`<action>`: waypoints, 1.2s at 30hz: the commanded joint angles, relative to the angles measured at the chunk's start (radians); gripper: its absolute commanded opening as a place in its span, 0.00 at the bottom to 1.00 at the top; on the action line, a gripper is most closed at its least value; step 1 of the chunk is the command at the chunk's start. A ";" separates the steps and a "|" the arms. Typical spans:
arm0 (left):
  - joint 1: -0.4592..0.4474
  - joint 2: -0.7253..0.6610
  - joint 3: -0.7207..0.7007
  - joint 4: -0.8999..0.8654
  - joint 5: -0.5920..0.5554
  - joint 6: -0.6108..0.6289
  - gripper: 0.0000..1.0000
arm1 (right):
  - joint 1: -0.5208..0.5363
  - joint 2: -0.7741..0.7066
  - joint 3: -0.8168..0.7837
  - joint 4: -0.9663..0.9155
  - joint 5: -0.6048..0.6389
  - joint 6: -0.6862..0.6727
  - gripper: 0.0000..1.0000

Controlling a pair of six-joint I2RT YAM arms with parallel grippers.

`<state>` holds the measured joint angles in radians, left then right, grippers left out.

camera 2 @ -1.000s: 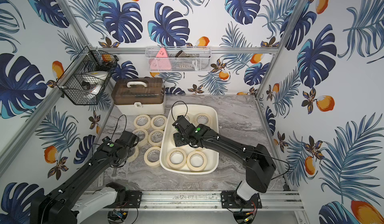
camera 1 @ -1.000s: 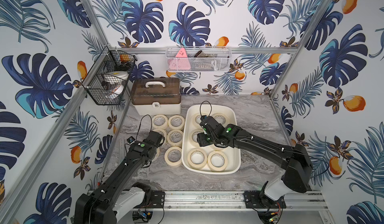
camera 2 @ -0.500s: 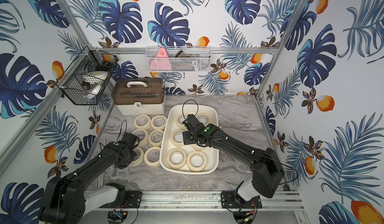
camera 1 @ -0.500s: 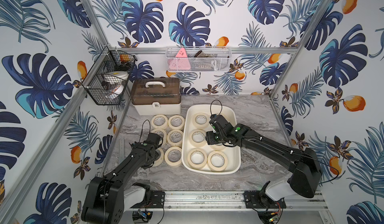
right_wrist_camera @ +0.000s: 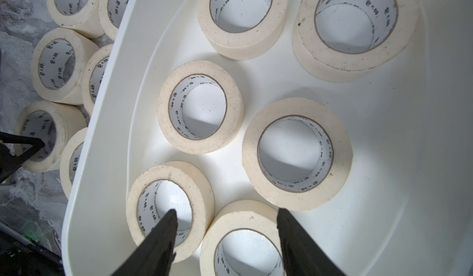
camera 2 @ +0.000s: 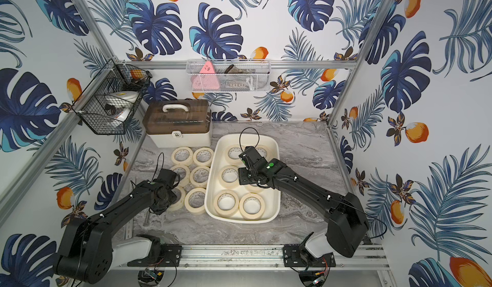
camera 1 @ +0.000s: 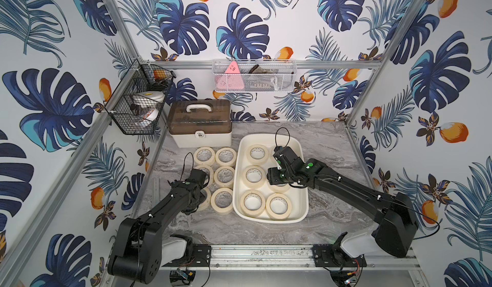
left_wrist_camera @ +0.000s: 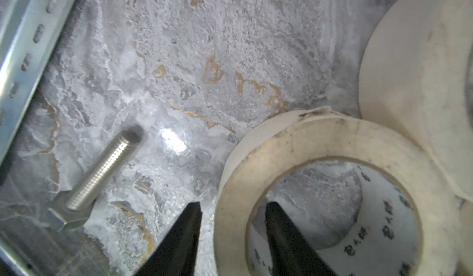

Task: Take out the art tape in the storage box
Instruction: Place the art tape at the center of the board, then pick up the art tape from the storage box.

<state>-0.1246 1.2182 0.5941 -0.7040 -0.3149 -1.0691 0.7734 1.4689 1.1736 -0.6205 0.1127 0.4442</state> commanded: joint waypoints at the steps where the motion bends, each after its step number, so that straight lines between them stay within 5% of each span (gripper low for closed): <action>1: 0.003 -0.028 0.016 -0.044 -0.042 0.016 0.65 | -0.007 -0.005 0.001 0.012 -0.014 -0.013 0.64; 7: 0.002 -0.117 0.081 -0.123 -0.098 0.060 0.98 | -0.021 -0.008 -0.005 0.018 -0.023 -0.027 0.65; 14: 0.000 -0.122 0.256 -0.177 -0.116 0.186 0.99 | -0.048 -0.025 -0.026 0.024 -0.030 -0.037 0.65; 20: -0.029 -0.018 0.445 -0.158 -0.021 0.309 0.99 | -0.092 -0.052 -0.065 0.033 -0.048 -0.033 0.65; 30: -0.322 0.347 0.840 -0.102 0.107 0.433 0.97 | -0.175 -0.116 -0.138 0.047 -0.079 -0.010 0.67; 36: -0.391 0.569 0.993 -0.028 0.153 0.439 0.86 | -0.214 -0.145 -0.167 0.038 -0.088 0.002 0.67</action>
<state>-0.5007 1.7298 1.5383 -0.7696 -0.1909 -0.6529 0.5785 1.3361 1.0142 -0.5900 0.0364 0.4316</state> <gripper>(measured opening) 0.853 0.666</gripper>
